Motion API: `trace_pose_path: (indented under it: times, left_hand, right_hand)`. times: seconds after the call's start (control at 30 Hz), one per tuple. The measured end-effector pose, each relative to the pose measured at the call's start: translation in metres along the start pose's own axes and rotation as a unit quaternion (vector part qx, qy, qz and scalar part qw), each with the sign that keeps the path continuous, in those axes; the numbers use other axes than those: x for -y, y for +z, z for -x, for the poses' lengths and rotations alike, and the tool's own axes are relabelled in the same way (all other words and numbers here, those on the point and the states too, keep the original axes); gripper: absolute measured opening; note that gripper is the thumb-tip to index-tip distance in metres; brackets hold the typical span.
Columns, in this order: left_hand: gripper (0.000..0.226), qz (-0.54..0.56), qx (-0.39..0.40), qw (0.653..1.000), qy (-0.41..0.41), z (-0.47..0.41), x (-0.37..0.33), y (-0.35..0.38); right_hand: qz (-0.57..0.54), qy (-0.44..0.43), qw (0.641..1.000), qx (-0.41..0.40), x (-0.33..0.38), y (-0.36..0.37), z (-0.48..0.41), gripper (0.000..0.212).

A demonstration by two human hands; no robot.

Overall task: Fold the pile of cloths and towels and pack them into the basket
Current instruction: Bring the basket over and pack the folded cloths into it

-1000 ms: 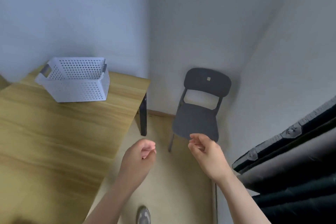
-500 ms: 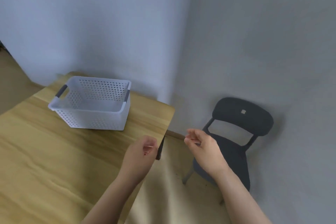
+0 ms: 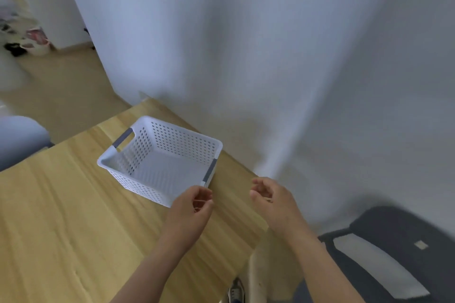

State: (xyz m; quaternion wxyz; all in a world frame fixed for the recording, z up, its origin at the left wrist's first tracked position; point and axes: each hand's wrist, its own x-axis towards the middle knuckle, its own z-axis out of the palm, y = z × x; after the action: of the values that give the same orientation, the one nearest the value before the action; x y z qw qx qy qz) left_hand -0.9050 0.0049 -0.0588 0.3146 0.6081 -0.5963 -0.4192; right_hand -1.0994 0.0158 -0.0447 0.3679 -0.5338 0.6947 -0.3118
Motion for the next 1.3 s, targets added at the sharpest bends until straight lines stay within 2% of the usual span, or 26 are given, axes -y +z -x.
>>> trace_pose_path:
  times: [0.23,0.43,0.73,0.83,0.9,1.0,1.07,1.17,1.3]
  left_hand:
    - [0.012,0.004,-0.077,0.996,-0.049,-0.071,-0.017,0.015]
    - [0.013,-0.006,-0.113,0.989,-0.099,-0.111,0.000,0.015]
    - [0.011,-0.017,-0.139,0.980,-0.144,-0.125,0.034,-0.011]
    - [0.014,-0.004,-0.127,0.981,-0.147,-0.132,0.039,-0.016]
    - [0.016,0.011,-0.121,0.982,-0.144,-0.136,0.040,-0.017]
    - [0.016,-0.001,-0.122,0.983,-0.138,-0.146,0.042,-0.017]
    - [0.017,-0.008,-0.120,0.984,-0.134,-0.150,0.043,-0.015]
    - [0.023,-0.077,-0.144,0.980,-0.117,-0.148,0.047,-0.014]
    - [0.034,-0.191,-0.208,0.951,-0.126,-0.136,0.064,-0.021]
  right_hand:
    - [0.021,-0.021,0.996,0.081,0.009,-0.007,-0.108,0.031]
    - [0.040,0.035,0.983,0.176,0.007,0.033,-0.152,0.028]
    - [0.023,0.116,0.973,0.199,0.003,0.083,-0.168,0.023]
    - [0.023,0.125,0.973,0.193,0.005,0.088,-0.175,0.013]
    - [0.063,0.109,0.978,0.164,0.006,0.079,-0.186,0.011]
    - [0.190,0.061,0.976,0.092,-0.001,0.055,-0.211,0.019]
    - [0.219,0.038,0.973,0.065,-0.009,0.044,-0.226,0.024]
    - [0.218,0.022,0.974,0.050,-0.020,0.042,-0.240,0.021]
    - [0.191,0.002,0.981,0.025,-0.024,0.049,-0.243,0.019]
